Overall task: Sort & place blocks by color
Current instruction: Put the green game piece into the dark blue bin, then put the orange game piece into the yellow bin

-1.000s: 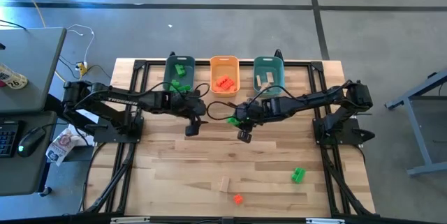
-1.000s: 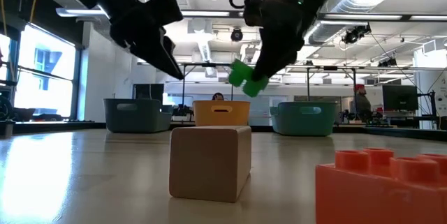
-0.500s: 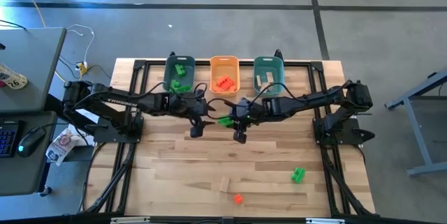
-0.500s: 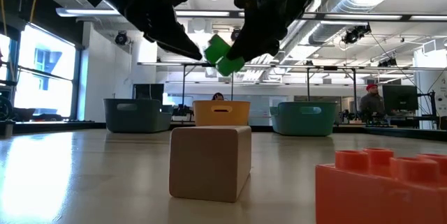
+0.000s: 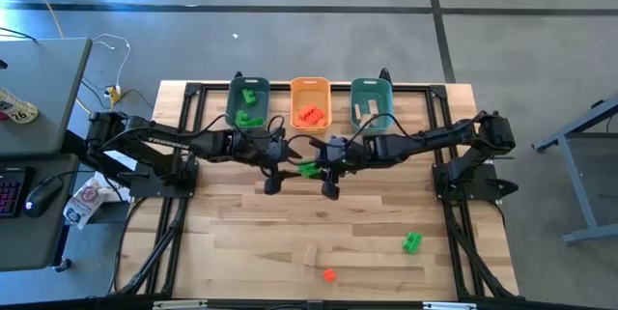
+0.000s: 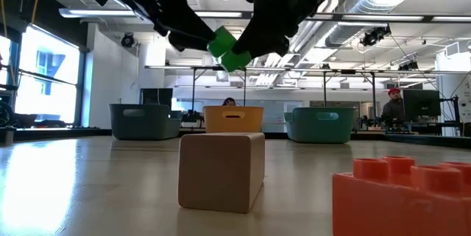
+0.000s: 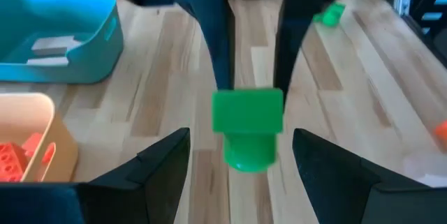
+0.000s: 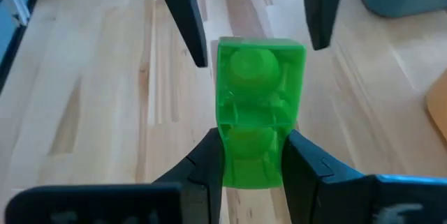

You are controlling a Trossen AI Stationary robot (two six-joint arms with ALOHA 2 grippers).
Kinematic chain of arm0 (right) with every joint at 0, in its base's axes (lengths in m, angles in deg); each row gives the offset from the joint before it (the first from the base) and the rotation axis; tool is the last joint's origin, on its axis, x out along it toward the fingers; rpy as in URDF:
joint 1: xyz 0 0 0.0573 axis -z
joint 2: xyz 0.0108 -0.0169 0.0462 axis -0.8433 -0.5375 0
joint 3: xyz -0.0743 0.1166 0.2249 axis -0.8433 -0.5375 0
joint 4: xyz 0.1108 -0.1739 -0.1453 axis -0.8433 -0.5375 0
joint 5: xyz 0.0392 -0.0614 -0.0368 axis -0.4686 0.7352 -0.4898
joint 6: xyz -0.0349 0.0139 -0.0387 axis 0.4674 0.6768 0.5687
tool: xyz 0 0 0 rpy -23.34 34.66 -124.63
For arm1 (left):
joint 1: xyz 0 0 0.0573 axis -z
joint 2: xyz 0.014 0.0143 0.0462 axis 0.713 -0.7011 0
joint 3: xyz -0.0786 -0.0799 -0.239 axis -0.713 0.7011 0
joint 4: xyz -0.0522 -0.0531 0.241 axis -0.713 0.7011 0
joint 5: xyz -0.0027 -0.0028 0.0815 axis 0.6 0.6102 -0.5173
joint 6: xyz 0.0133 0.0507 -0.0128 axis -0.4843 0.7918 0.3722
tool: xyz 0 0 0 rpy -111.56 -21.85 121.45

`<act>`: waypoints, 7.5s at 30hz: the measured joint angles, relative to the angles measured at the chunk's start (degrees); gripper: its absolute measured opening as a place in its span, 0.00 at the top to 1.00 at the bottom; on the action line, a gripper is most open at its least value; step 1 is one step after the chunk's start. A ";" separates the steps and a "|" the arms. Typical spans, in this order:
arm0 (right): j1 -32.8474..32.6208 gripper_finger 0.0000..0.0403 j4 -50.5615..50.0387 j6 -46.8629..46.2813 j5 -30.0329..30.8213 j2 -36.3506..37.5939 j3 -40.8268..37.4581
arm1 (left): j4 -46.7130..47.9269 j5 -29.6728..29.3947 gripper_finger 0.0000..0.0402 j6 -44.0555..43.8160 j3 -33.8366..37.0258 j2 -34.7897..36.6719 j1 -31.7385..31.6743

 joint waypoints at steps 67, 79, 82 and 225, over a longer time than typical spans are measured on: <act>-5.52 0.46 4.90 0.83 2.78 -0.02 0.00 | 18.22 -33.05 0.73 10.27 -0.07 7.74 -4.25; -6.26 0.46 4.72 0.84 2.80 -0.02 0.00 | 18.44 -27.79 0.73 6.45 -0.07 9.17 -24.83; -6.26 0.46 4.70 0.85 2.80 -0.02 0.00 | 18.46 -22.94 0.73 3.83 -0.07 9.14 -29.57; -35.48 0.72 20.60 -10.28 12.20 -21.05 -0.02 | 45.00 -15.21 0.44 -43.85 -14.14 -2.43 18.35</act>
